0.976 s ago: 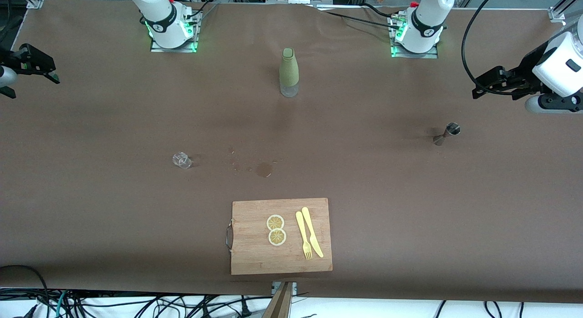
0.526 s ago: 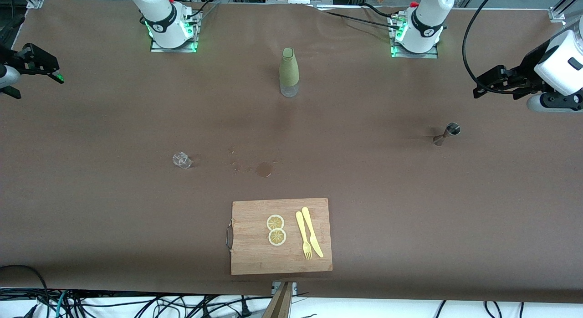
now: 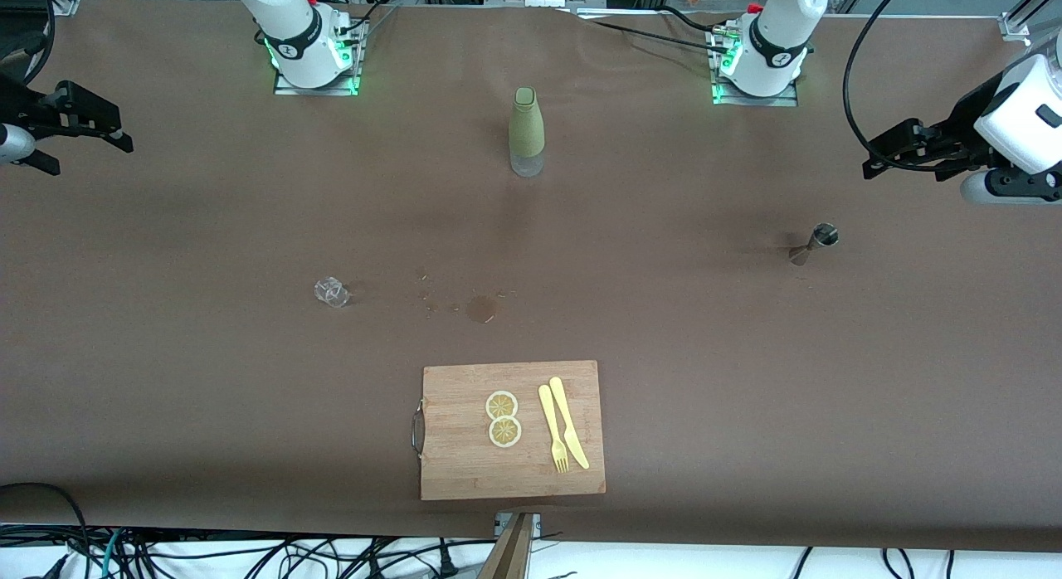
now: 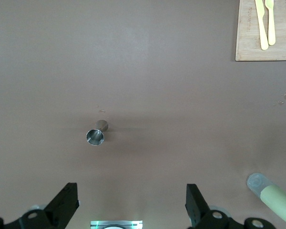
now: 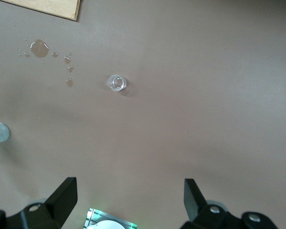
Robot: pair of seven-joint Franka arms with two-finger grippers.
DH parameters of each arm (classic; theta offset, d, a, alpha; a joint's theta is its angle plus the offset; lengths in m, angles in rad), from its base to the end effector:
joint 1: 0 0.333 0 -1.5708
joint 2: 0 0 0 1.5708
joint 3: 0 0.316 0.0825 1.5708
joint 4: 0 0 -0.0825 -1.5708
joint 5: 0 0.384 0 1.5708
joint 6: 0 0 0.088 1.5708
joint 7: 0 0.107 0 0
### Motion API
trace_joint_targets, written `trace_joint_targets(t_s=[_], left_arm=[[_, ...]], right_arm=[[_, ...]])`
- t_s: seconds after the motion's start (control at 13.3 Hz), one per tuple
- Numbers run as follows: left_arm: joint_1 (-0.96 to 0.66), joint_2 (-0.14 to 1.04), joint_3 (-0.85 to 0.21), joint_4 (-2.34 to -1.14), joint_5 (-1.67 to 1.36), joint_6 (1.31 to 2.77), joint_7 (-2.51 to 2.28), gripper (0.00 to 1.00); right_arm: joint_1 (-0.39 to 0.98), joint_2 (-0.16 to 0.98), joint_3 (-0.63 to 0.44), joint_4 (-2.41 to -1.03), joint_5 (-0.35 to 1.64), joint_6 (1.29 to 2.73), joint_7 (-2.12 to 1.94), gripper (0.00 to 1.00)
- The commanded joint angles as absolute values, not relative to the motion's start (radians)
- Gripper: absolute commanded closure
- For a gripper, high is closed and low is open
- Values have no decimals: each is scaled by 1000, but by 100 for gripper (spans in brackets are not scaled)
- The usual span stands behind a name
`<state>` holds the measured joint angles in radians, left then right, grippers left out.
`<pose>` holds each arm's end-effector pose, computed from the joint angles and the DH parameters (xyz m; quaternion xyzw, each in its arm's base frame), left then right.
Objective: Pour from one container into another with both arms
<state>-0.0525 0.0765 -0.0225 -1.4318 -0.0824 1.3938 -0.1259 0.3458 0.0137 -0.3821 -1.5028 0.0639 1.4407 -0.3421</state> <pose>0.5574 -0.0513 0.6322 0.9973 0.0204 -0.0611 0.0358 0.5451 -0.0107 0.6384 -0.9868 -0.1550 0.0312 0.0358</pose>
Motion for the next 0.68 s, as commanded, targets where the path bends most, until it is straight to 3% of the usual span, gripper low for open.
trace_joint_targets(t_s=[0.0, 0.6], left_arm=[[-32, 74, -18, -1431, -63, 1388, -100, 0], [18, 107, 119, -1466, -64, 1371, 255, 0]], right_arm=[[345, 8, -376, -1490, 58, 1420, -322, 1], [350, 3, -371, -1496, 63, 1417, -328, 1]])
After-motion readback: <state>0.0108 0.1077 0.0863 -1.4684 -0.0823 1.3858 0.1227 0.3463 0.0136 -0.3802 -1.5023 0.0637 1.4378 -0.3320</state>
